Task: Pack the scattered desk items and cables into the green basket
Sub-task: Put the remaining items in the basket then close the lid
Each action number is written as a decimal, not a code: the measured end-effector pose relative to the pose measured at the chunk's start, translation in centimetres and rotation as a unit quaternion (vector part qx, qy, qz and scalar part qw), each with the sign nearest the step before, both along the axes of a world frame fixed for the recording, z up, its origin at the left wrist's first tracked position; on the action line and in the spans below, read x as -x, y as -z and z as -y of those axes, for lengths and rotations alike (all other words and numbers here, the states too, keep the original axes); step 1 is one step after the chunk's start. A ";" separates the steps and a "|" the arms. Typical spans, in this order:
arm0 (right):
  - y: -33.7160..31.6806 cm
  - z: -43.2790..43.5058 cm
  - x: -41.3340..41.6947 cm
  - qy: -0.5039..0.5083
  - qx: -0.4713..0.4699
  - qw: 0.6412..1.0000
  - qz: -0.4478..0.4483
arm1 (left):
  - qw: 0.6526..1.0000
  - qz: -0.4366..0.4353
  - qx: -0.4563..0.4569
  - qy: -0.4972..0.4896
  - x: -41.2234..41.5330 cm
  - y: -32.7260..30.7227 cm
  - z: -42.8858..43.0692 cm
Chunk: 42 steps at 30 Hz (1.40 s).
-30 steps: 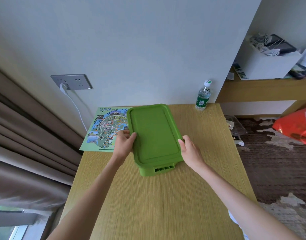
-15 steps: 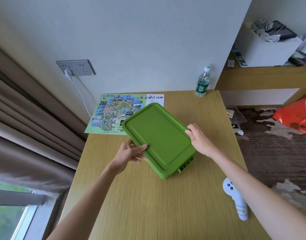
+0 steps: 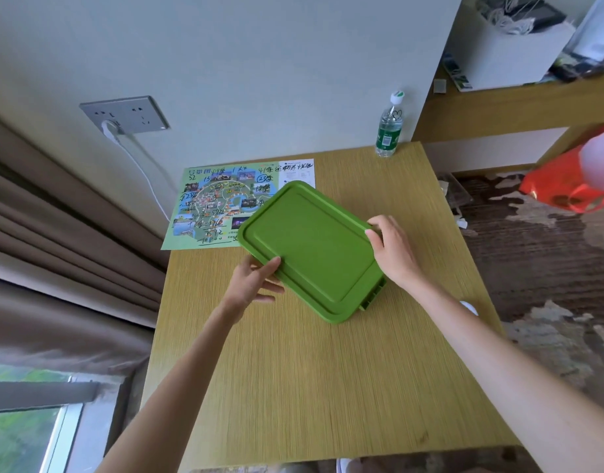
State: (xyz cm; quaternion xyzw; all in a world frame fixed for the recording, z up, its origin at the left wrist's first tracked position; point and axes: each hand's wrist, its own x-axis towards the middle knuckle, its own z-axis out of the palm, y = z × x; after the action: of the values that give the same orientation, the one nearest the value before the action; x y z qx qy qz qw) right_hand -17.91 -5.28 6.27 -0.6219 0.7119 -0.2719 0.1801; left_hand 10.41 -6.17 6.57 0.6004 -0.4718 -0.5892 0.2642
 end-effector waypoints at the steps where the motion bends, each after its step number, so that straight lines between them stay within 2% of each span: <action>1: -0.1 -0.5 -0.5 0.023 0.004 1.000 0.002 | 0.999 0.021 0.018 -0.022 -0.3 -0.1 0.6; 5: -0.3 -2.9 -3.0 0.105 0.033 0.993 -0.050 | 0.994 0.063 0.052 -0.073 -1.7 -0.6 3.2; 8: -0.5 -4.3 -5.3 0.173 0.013 0.981 -0.088 | 0.991 0.092 0.081 -0.052 -2.4 -0.8 4.9; 13: 0.2 -5.1 -9.3 0.270 -0.064 0.958 -0.074 | 0.952 0.204 0.214 0.080 -2.4 -0.8 8.9; 17: 0.8 -5.0 -10.7 0.302 -0.062 0.947 -0.089 | 0.886 0.267 0.300 0.232 -1.2 -0.3 11.4; 19: 0.9 -5.0 -10.8 0.310 -0.058 0.945 -0.092 | 0.863 0.285 0.321 0.266 -0.9 0.2 11.7; 23: 1.2 -4.9 -10.9 0.316 -0.057 0.942 -0.097 | 0.858 0.306 0.334 0.242 -0.7 1.2 11.6; 30: 1.5 -4.9 -10.5 0.324 -0.029 0.941 -0.090 | 0.875 0.280 0.322 0.229 -0.8 1.9 12.0; 37: 1.2 -4.9 -10.7 0.314 -0.049 0.943 -0.098 | 0.860 0.317 0.341 0.207 0.2 0.7 12.6; 42: 1.2 -5.0 -10.9 0.333 -0.058 0.935 -0.109 | 0.853 0.270 0.346 0.282 1.6 0.4 15.0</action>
State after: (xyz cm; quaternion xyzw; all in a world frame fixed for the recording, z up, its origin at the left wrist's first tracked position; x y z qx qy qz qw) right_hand -6.99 -0.26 5.12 -0.3636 0.9080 -0.2050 0.0366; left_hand 8.79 -21.18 6.22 0.4470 -0.8468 -0.2520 0.1401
